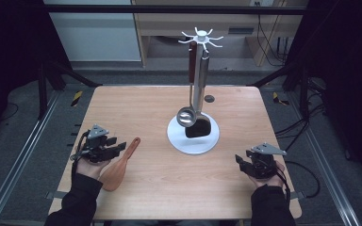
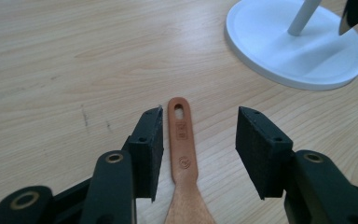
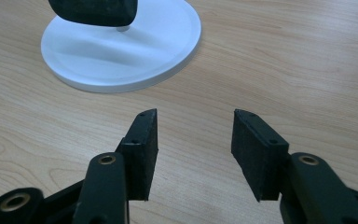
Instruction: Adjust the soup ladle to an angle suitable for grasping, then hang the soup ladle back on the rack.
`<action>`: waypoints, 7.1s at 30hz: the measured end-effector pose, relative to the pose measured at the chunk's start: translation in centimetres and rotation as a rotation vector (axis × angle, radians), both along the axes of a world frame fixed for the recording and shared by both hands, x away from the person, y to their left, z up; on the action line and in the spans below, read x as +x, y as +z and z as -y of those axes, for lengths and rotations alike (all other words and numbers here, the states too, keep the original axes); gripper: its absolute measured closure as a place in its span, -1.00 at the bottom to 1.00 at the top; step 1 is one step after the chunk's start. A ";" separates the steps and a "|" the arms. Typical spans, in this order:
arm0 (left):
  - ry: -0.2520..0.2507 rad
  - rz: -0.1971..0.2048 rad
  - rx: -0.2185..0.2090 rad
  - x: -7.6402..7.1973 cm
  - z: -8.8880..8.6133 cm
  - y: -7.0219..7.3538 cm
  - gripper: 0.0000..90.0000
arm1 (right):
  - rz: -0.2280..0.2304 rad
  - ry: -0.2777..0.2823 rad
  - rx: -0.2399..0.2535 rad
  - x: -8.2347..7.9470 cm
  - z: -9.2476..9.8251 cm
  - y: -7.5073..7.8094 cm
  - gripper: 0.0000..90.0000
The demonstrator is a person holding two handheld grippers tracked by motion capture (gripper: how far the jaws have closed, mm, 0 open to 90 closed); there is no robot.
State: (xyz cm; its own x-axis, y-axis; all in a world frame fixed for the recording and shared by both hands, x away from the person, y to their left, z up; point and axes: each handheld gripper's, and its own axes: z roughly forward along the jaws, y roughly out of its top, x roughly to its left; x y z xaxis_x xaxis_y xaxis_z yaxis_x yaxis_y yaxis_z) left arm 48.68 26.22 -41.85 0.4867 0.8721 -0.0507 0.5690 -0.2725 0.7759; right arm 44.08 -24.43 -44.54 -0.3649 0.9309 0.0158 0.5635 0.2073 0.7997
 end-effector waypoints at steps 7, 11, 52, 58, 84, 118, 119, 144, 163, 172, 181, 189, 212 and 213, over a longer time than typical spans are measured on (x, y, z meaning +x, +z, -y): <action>-0.006 -0.072 0.072 0.8 0.1 -1.2 0.08 | 0.001 -0.002 0.000 0.0 0.0 0.1 0.13; -0.006 -0.090 0.084 1.0 0.3 -1.5 0.08 | 0.000 0.001 -0.001 0.0 0.0 0.1 0.13; -0.051 -0.307 0.227 4.0 2.8 -5.4 0.35 | -0.013 0.021 -0.001 0.2 -0.3 0.1 0.15; -0.051 -0.314 0.230 4.3 3.0 -5.5 0.41 | -0.014 0.020 0.000 0.2 -0.3 0.0 0.15; -0.106 -0.348 0.295 4.0 3.1 -4.8 0.39 | -0.009 0.022 0.000 0.1 -0.2 0.2 0.15; -0.147 -0.397 0.354 5.8 4.3 -4.9 0.34 | -0.017 0.019 0.002 0.2 -0.2 0.2 0.15; -0.145 -0.400 0.344 5.8 4.2 -4.9 0.35 | -0.017 0.019 0.002 0.2 -0.2 0.2 0.15; -0.164 -0.418 0.364 6.0 4.5 -4.8 0.42 | -0.020 0.020 0.003 0.3 -0.3 0.2 0.15; -0.156 -0.420 0.367 5.7 4.4 -4.8 0.45 | -0.025 0.023 0.003 0.3 -0.2 0.1 0.15; -0.164 -0.393 0.358 5.1 4.1 -3.9 0.45 | -0.025 0.023 0.004 0.3 -0.2 0.2 0.15; -0.158 -0.349 0.327 4.2 3.3 -2.6 0.45 | -0.026 0.021 0.005 0.3 -0.2 0.2 0.15; -0.159 -0.327 0.309 3.5 2.8 -1.8 0.45 | -0.024 0.022 0.005 0.3 -0.3 0.2 0.15; -0.103 -0.173 0.207 1.9 0.8 1.5 0.46 | -0.022 0.022 0.006 0.3 -0.3 0.2 0.15; -0.104 -0.168 0.200 1.8 0.7 1.7 0.46 | -0.023 0.020 0.007 0.3 -0.3 0.2 0.15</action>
